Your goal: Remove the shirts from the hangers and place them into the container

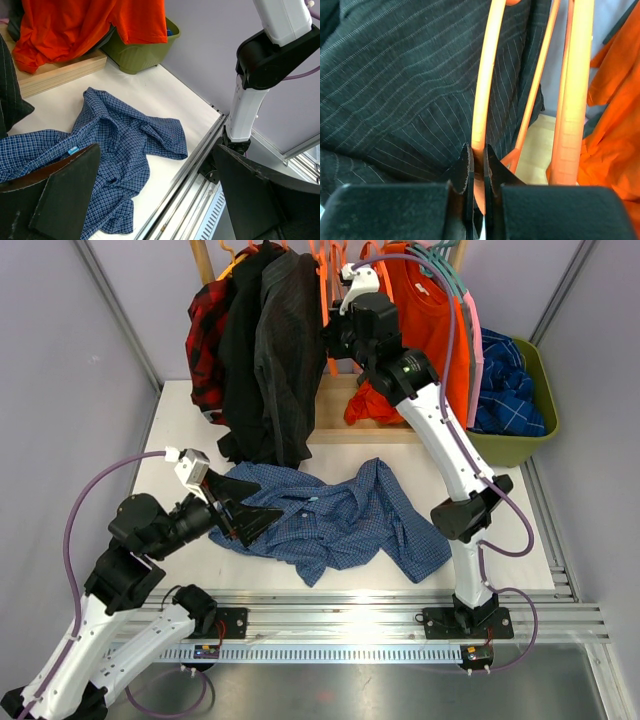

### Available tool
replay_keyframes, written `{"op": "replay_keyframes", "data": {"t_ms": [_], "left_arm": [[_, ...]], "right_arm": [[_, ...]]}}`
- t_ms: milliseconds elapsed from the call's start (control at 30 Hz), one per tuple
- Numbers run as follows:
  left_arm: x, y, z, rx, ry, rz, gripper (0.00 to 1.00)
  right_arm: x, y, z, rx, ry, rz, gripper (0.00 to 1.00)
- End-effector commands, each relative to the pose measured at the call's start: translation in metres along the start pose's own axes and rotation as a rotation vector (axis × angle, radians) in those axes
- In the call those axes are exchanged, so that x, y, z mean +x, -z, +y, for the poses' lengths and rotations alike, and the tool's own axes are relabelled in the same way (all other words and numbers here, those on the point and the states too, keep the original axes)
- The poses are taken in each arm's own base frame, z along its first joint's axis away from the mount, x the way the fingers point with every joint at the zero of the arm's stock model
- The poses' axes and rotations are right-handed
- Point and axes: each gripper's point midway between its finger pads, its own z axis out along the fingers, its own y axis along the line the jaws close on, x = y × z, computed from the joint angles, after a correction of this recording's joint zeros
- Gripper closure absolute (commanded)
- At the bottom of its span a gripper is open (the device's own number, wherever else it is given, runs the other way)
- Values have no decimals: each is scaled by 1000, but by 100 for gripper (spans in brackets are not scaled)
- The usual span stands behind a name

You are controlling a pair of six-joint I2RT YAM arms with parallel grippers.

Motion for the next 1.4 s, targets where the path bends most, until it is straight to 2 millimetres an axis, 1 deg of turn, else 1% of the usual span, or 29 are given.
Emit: {"op": "replay_keyframes", "data": {"t_ms": [0,33,67,100,167,200,233,300,333,433,500,533,567,667,767,800,867,933,967,1133,1267,1367], "left_arm": [[-9,3,-7,27,-4,-41,1],[-9,3,-7,25,-5,-42,1],[-8,4,-6,23,-4,-40,1],[-9,4,-7,22,-3,-43,1],[-8,5,-5,16,-5,-43,1],[-7,5,-6,16,-5,-41,1],[-8,6,-6,16,-5,-43,1],[-7,6,-6,15,-3,-42,1],[-7,6,-5,12,-3,-43,1],[-7,6,-4,7,-1,-44,1],[-7,7,-4,7,0,-46,1],[-6,6,-3,4,0,-44,1],[-6,6,-3,2,2,-43,1],[-5,6,-2,2,2,-42,1],[-5,6,-3,2,5,-46,1],[-5,6,-3,3,5,-46,1],[-5,6,-3,2,5,-46,1],[-5,6,-2,3,6,-47,1],[-4,6,-2,2,7,-46,1],[-3,6,-3,7,11,-46,1],[-4,7,-4,8,12,-51,1],[-3,8,-4,8,13,-51,1]], "right_arm": [[-11,0,-6,28,-3,-32,100],[-11,-2,-7,31,-8,-33,100],[-18,0,-7,28,-15,-52,100],[-17,-3,-8,29,-16,-54,100],[-24,-3,-6,13,-32,-72,100],[-22,-6,-7,8,-38,-68,100],[-25,-8,-9,4,-57,-80,100],[-28,-9,-7,-28,-82,-84,100],[-32,-10,-7,-39,-104,-97,100],[-39,-9,0,-99,-148,-109,100],[-47,-6,6,-147,-163,-128,100],[-55,-4,13,-187,-181,-150,100],[-55,-3,15,-219,-187,-147,100],[-73,7,26,-275,-201,-191,100],[-78,9,27,-295,-231,-196,100],[-78,8,23,-294,-245,-193,100],[-75,7,21,-288,-282,-176,100],[-79,10,20,-273,-325,-179,100],[-75,8,19,-269,-339,-172,100],[-91,17,19,-256,-460,-198,100],[-111,31,18,-251,-524,-245,100],[-122,41,18,-255,-552,-268,100]]}}
